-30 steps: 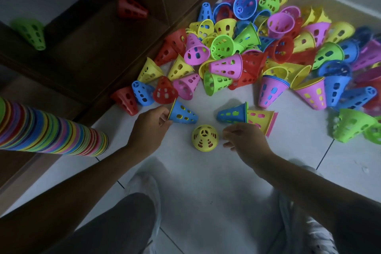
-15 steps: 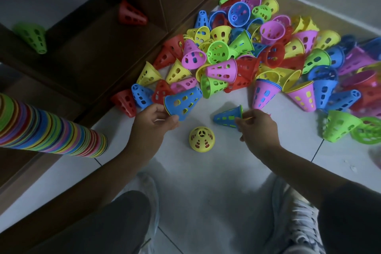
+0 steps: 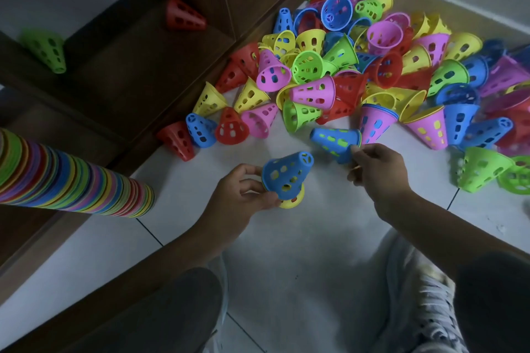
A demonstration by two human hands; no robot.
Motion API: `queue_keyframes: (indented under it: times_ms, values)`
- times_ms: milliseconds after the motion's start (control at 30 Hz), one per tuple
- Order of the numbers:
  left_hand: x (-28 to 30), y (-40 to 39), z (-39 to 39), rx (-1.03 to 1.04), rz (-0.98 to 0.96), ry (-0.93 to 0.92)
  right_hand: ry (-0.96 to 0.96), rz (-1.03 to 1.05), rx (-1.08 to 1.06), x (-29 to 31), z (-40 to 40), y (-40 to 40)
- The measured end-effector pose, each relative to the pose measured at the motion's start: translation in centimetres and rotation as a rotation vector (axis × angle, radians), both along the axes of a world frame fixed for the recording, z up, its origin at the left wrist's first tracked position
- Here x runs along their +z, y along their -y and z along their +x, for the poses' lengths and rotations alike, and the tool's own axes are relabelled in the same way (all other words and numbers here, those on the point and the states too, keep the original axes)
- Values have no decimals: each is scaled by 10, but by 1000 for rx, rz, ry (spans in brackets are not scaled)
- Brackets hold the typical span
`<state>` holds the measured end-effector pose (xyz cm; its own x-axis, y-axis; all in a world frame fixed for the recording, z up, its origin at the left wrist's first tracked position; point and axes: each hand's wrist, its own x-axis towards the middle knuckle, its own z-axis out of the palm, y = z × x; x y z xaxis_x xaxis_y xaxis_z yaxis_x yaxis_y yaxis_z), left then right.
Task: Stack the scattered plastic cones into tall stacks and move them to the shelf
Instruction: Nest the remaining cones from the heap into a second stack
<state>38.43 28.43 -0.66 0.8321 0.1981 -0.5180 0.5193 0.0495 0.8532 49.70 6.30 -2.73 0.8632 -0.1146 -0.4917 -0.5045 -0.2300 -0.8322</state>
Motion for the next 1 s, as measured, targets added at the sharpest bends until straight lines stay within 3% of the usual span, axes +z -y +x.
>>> queue_keyframes:
  times_ms: [233,500,800,1000]
  values:
    - [-22,2,4,-109,131,-18,-78,292,-76,20,0,-2]
    - [-42,-8,5,-185,333,-8,-196,614,-3,32,-19,-6]
    - [-50,-21,3,-245,389,-26,-273,624,181,29,-39,-17]
    - [-38,-51,25,-183,698,177,-298,473,284,18,-43,-23]
